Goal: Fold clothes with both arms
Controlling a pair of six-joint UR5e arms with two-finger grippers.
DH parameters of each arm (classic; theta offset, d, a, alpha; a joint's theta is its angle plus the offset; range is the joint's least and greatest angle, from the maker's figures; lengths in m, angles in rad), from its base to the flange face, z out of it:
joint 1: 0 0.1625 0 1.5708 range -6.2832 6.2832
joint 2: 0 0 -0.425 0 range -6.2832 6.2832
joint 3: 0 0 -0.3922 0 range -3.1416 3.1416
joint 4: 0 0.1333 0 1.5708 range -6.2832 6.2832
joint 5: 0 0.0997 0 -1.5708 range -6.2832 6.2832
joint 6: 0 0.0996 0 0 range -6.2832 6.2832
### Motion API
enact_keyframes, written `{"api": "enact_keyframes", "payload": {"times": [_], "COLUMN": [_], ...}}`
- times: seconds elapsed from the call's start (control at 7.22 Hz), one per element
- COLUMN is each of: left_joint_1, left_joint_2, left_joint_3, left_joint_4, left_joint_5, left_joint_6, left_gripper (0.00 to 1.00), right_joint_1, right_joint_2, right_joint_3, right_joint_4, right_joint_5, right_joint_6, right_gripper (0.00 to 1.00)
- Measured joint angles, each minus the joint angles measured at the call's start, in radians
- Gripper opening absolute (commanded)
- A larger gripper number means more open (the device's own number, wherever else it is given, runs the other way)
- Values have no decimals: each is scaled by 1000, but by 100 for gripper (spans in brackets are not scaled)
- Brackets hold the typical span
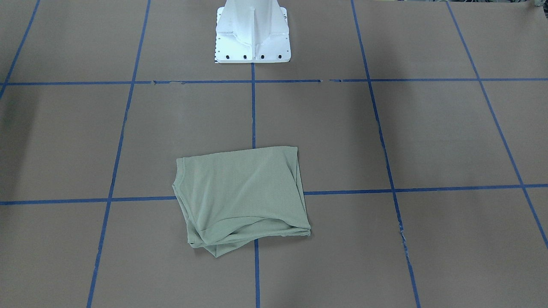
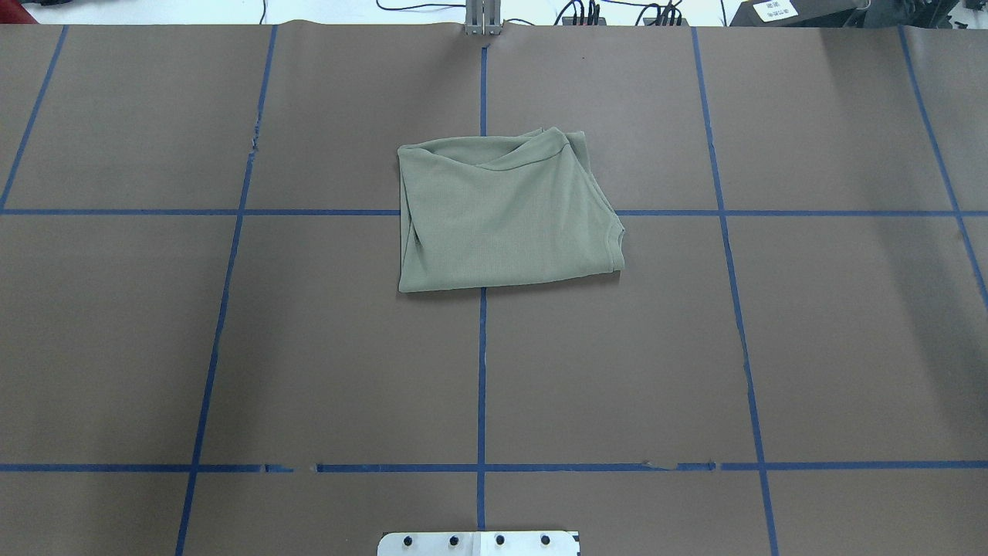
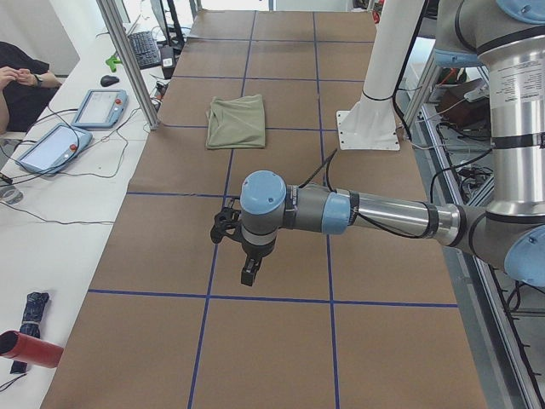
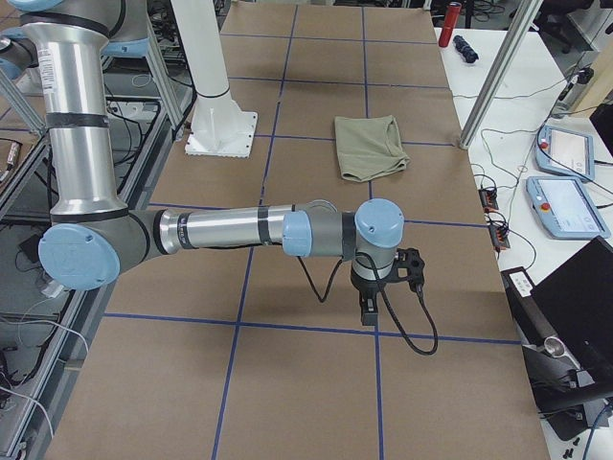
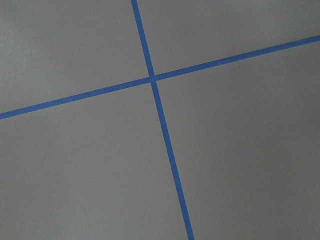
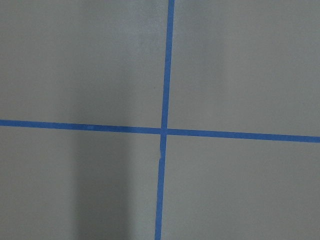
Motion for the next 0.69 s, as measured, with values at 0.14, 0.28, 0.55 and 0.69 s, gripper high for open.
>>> {"api": "enact_keyframes", "payload": {"times": [0.14, 0.28, 0.55, 0.69], "left_joint_1": [0, 0, -1, -1], "left_joint_2": [2, 4, 6, 6], "left_joint_3": [-10, -17, -29, -32], "left_joint_4": [1, 1, 1, 1], "left_joint_5": [0, 1, 1, 1], "left_joint_6": [0, 0, 0, 0], "left_gripper": [100, 100, 100, 100], "right_joint_1": [-1, -2, -2, -3], "right_joint_2": [-1, -1, -1, -1], "right_joint_3": [0, 0, 1, 2], "right_joint_4": [0, 0, 0, 0], "right_joint_5": [0, 0, -1, -1], "right_joint_6": [0, -1, -4, -7], "right_gripper": [100, 100, 100, 100]}}
